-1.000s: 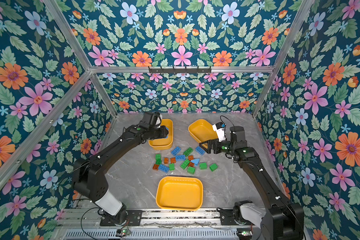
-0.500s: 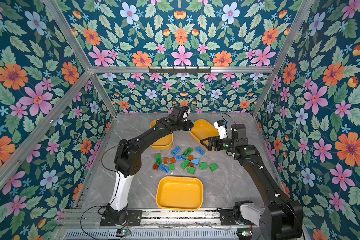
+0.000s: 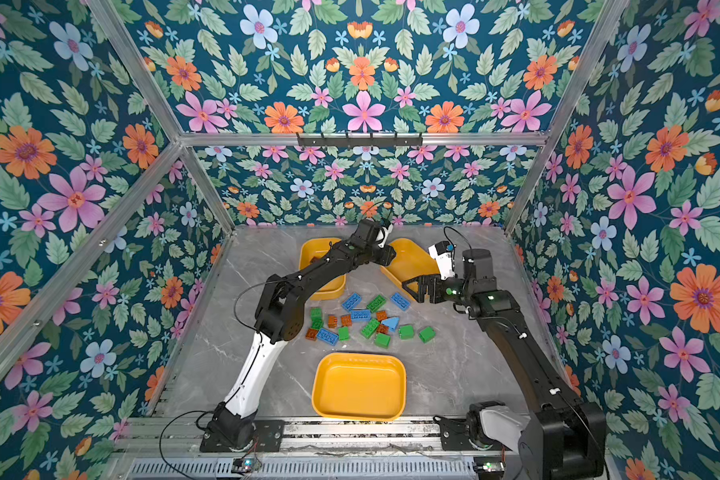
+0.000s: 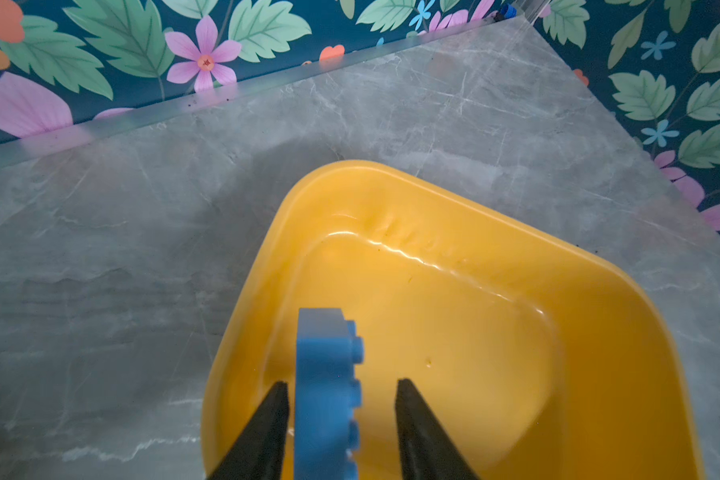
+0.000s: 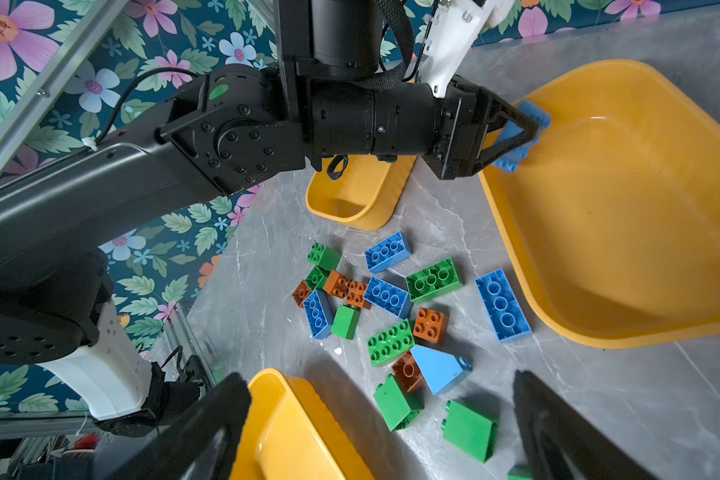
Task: Sort the legos into containers by color
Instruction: 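Carry the blue brick into the far bin nearest the right arm, release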
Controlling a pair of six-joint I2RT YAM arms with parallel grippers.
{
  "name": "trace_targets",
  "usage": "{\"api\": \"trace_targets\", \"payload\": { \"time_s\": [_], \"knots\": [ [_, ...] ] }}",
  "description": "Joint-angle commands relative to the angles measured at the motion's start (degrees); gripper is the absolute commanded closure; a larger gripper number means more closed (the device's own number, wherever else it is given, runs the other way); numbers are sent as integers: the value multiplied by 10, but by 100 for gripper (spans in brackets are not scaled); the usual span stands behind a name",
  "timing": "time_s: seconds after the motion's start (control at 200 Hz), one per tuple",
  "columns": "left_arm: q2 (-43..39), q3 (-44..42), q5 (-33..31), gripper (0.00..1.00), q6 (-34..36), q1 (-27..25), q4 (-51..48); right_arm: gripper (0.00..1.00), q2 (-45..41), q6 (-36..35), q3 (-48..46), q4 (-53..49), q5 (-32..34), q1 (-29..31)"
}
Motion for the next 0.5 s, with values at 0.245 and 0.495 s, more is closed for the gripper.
{"api": "trace_targets", "payload": {
  "time_s": [0.245,0.495],
  "knots": [
    [-132,-78,-26,32,14,0,-106,1,-5,-11,13,-16,-33,0],
    [-344,-320,-87,30,-72,-2,-161,1,-6,0,11,-20,-84,4]
  ]
}}
